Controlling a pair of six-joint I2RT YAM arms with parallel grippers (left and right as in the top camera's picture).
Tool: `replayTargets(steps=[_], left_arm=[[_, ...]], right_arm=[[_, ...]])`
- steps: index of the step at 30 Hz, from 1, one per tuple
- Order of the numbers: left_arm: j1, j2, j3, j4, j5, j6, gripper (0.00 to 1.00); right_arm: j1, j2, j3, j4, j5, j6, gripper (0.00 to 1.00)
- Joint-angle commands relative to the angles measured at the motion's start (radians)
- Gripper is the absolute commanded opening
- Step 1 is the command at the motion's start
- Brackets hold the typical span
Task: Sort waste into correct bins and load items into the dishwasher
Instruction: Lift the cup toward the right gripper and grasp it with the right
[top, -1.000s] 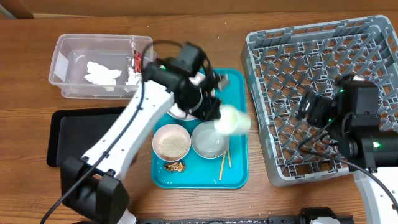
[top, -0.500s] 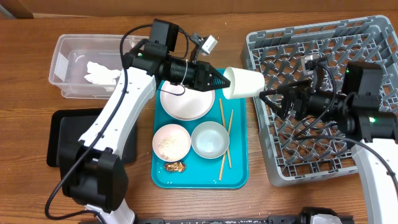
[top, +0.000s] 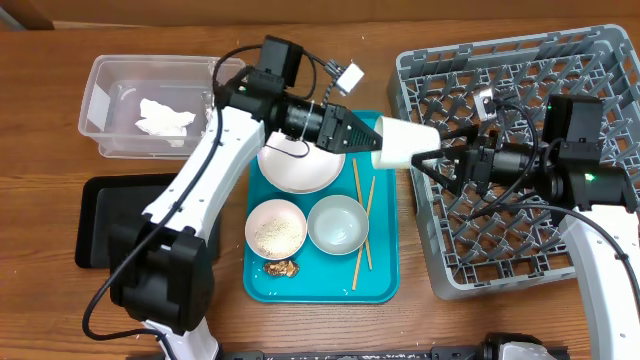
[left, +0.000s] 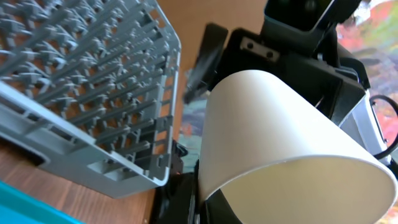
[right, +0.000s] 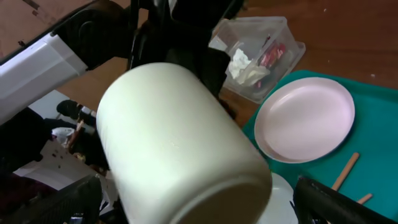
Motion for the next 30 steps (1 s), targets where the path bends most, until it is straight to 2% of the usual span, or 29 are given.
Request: replayTargets(steps=[1, 3, 4, 7, 8, 12, 13, 15, 19, 23, 30], left_arm=[[-0.033, 0.009, 0.016, 0.005, 0.035, 0.019, 0.04], [-0.037, 0.009, 0.016, 0.006, 0.035, 0.019, 0.04], [-0.037, 0.009, 0.016, 0.006, 0.035, 0.019, 0.04], [-0.037, 0.009, 0.016, 0.007, 0.035, 0.019, 0.04], [-0.036, 0.009, 0.016, 0.007, 0.035, 0.019, 0.04], [-0.035, 0.009, 0.016, 0.017, 0.035, 0.019, 0.04], [-0.035, 0.009, 0.016, 0.02, 0.035, 0.019, 0.04], [-0.035, 0.009, 0.016, 0.025, 0.035, 0.019, 0.04], [-0.035, 0.009, 0.016, 0.058, 0.04, -0.005, 0.04], [-0.035, 0.009, 0.016, 0.087, 0.04, -0.027, 0.04], [-0.035, 0.009, 0.016, 0.098, 0.04, -0.037, 0.04]], right_arm=[[-0.003, 0.005, 0.023, 0.027, -0.074, -0.018, 1.0], [-0.003, 0.005, 0.023, 0.043, -0.112, -0.018, 0.99], [-0.003, 0.005, 0.023, 0.047, -0.122, -0.018, 0.95], [-0.003, 0.005, 0.023, 0.047, -0.124, -0.018, 0.67], [-0.003, 0.005, 0.023, 0.044, -0.124, -0.018, 0.66], [-0.003, 0.005, 0.023, 0.027, -0.124, -0.018, 0.66], [-0.003, 0.005, 0.023, 0.024, -0.124, -0.018, 0.7], [-0.003, 0.005, 0.023, 0.02, -0.124, -0.018, 0.85], [-0.003, 0.005, 0.023, 0.014, -0.122, -0.018, 0.95], [-0.003, 0.005, 0.023, -0.002, -0.093, -0.018, 0.95], [-0.002, 0.005, 0.021, -0.002, -0.097, -0.018, 0.85]])
